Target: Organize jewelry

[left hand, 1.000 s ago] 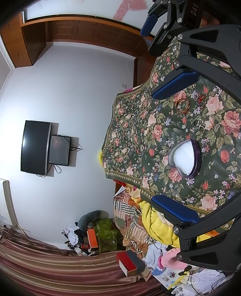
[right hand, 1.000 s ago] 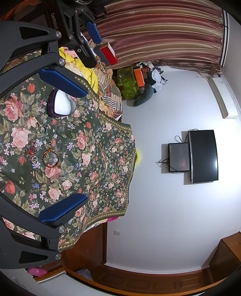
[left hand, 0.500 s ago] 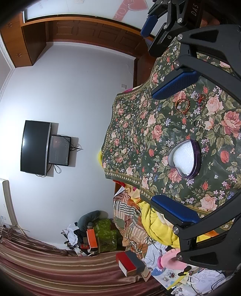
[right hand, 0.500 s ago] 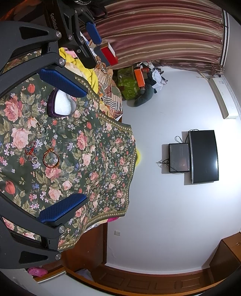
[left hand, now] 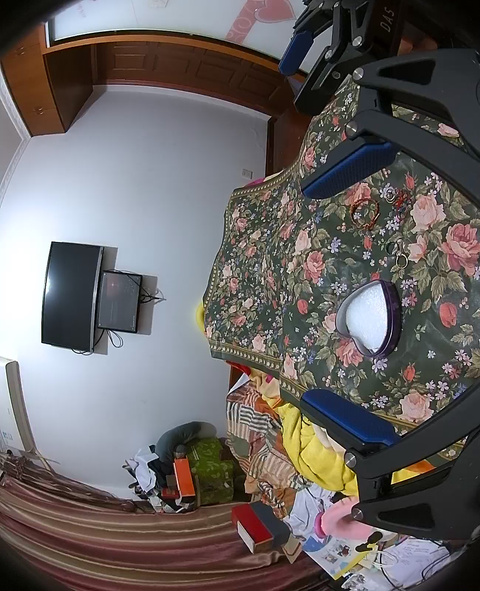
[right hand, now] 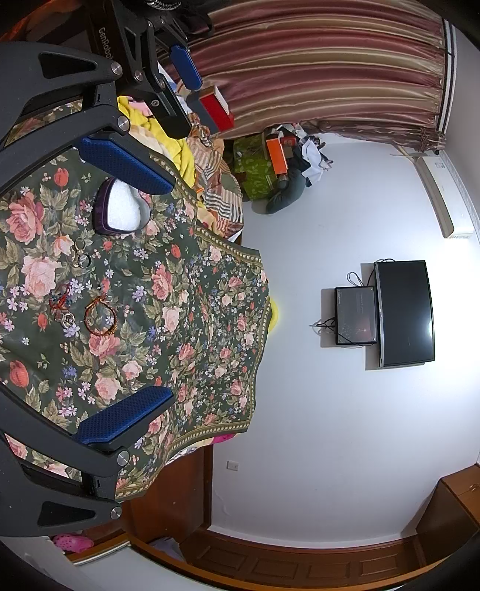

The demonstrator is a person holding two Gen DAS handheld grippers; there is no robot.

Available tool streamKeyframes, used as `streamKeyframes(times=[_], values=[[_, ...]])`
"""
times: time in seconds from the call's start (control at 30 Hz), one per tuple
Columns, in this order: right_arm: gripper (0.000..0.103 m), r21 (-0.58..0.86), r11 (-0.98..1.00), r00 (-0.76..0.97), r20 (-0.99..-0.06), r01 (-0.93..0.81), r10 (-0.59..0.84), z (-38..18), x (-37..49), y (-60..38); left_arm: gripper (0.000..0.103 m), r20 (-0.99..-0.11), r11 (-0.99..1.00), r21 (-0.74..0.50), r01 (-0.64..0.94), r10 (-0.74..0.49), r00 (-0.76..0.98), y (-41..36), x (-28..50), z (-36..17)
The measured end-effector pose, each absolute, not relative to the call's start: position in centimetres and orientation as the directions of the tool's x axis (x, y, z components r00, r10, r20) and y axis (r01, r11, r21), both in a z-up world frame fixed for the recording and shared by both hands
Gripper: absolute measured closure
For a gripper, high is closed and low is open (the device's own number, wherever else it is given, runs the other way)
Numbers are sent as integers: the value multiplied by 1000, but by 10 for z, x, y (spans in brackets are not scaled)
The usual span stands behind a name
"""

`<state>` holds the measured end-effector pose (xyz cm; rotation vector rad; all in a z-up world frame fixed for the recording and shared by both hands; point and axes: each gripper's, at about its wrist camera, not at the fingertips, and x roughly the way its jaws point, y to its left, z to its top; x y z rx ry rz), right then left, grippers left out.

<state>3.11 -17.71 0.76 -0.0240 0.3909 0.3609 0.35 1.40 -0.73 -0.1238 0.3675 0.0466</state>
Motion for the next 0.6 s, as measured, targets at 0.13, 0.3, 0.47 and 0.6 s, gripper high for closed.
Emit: streamKeyframes(times=[0.13, 0.3, 0.47, 0.6], values=[[0, 45, 937, 861, -380, -348, 338, 7, 32, -177, 0, -362, 991, -113, -67, 22, 932, 14, 3, -7], [0, 42, 939, 859, -393, -341, 329, 5, 36, -178, 0, -376, 992, -110, -66, 20, 926, 11, 8, -9], [0, 26, 950, 854, -431, -310, 291, -6, 45, -184, 0, -428, 993, -97, -71, 23, 903, 9, 22, -18], [0, 4, 963, 842, -484, -271, 239, -20, 56, -195, 0, -475, 993, -99, -71, 16, 880, 10, 33, -31]])
